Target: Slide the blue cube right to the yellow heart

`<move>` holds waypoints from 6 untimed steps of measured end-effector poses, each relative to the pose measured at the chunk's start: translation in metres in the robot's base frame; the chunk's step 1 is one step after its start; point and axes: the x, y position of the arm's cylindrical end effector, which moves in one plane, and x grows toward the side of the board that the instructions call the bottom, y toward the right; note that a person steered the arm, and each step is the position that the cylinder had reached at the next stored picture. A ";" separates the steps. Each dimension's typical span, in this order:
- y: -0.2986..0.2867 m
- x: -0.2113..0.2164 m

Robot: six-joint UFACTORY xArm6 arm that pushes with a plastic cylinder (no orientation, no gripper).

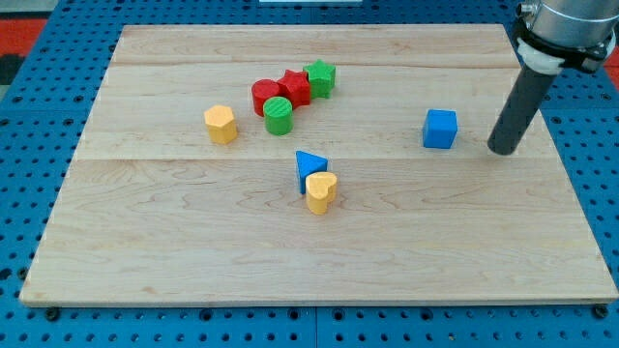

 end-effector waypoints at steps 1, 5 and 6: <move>-0.032 -0.044; -0.104 0.016; -0.104 0.055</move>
